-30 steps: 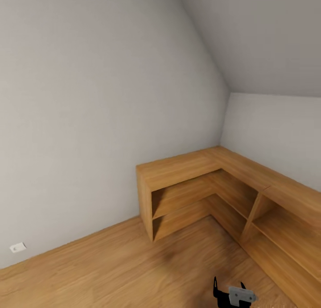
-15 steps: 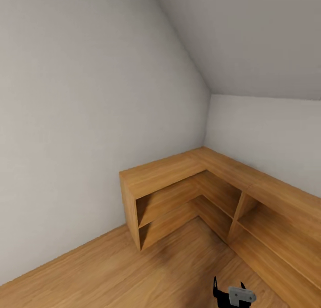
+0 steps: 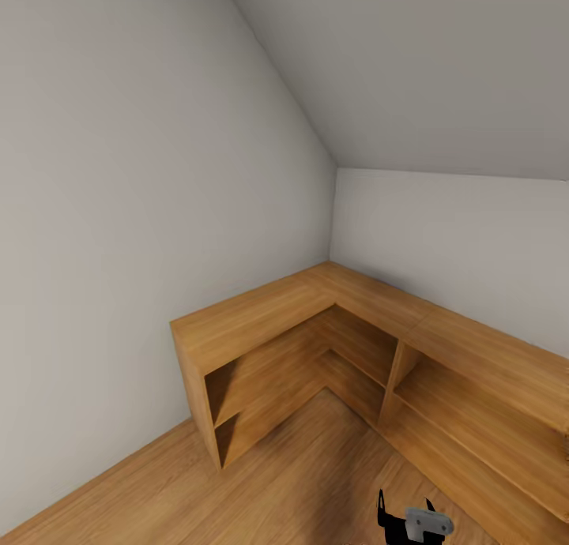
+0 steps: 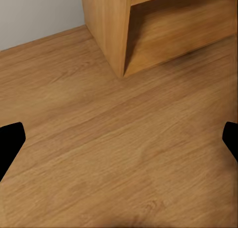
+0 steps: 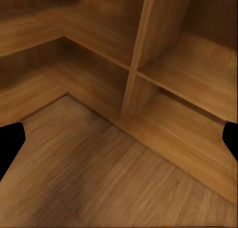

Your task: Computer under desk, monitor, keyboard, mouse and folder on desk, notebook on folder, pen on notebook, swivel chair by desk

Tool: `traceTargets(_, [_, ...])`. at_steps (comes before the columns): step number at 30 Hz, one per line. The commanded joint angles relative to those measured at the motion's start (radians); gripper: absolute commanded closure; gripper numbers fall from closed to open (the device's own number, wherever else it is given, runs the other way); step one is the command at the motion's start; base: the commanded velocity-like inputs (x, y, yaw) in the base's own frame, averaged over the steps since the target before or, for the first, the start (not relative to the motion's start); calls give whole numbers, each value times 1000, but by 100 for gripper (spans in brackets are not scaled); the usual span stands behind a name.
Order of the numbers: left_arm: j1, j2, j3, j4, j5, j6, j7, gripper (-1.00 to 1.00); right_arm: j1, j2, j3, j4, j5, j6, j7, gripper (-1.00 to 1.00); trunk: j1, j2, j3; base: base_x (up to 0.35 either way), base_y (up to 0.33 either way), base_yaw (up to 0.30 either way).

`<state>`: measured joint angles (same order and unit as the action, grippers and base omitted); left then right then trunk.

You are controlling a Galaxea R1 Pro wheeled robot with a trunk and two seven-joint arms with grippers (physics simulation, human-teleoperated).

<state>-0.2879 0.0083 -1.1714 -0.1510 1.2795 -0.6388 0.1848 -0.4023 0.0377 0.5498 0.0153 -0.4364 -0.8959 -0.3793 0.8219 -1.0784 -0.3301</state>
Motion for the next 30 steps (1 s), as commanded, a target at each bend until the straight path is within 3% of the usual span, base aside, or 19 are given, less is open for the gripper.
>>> traceTargets(1, [0, 1, -8, -2, 2, -2, 9, -100, -1, 1, 8, 2, -3, -1, -6, -100, 0, -1, -1, 19, 0, -278])
traceTargets(15, [0, 1, -8, -2, 3, -2, 9, -100, -1, 2, 9, 2, -2, 26, -5, -100, 0, -1, -1, 10, 5, -279])
traceTargets(30, [0, 1, -8, -2, 3, -3, 9, -100, -1, 3, 10, 2, -2, 26, -4, -100, 0, -1, -1, 228, 186, -279])
